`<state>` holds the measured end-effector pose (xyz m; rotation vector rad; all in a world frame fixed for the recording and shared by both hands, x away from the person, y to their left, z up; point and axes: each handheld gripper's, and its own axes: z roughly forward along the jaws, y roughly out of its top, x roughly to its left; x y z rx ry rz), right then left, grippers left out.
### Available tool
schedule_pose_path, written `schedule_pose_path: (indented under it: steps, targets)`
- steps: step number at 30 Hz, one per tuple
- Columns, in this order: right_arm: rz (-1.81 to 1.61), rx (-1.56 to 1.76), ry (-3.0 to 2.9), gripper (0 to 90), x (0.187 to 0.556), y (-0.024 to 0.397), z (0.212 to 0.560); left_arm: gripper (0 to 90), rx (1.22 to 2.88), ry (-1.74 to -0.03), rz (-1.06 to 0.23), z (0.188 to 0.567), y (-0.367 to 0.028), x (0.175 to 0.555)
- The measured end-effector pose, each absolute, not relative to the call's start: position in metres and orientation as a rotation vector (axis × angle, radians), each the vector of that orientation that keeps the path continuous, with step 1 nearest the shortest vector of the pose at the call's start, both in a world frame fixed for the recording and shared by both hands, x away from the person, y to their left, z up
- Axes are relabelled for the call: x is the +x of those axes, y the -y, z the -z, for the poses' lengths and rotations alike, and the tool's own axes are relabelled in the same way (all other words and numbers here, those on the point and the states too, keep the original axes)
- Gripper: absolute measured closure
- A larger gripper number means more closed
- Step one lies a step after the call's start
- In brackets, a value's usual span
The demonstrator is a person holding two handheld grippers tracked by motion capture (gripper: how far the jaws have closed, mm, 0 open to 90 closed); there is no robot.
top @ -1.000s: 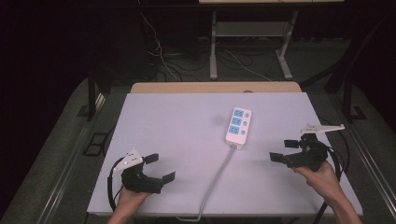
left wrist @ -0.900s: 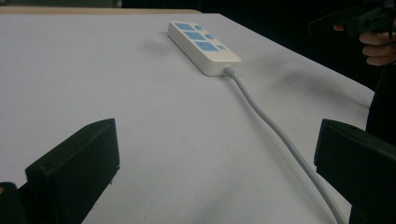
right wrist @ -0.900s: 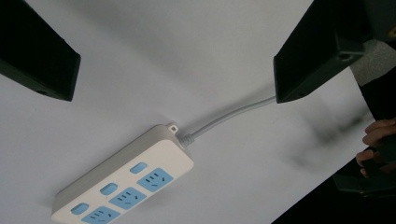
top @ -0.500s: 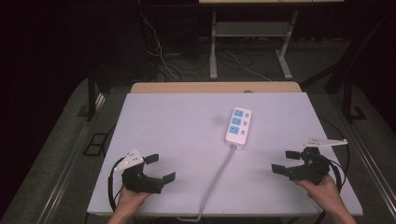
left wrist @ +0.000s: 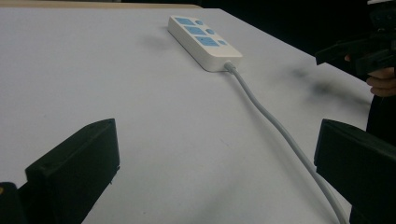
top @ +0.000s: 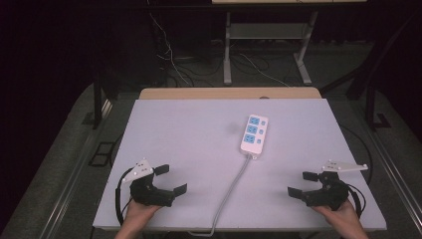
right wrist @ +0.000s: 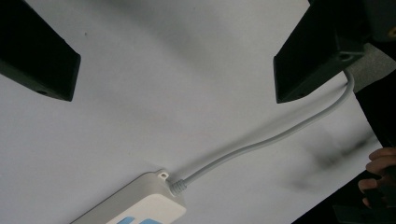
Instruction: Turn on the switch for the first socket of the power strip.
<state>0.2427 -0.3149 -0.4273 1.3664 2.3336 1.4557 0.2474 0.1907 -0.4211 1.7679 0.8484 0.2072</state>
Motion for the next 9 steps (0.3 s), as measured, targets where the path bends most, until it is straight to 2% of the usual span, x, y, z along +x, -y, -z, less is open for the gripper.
schedule_pose_path:
  steps: [9]
  targets:
    - [-1.441, 1.345, -2.344, 0.2, 0.2348, 0.3125, 0.4362, 0.0, 1.772, -0.854, -0.205, 0.4218, -0.1905, 0.2485]
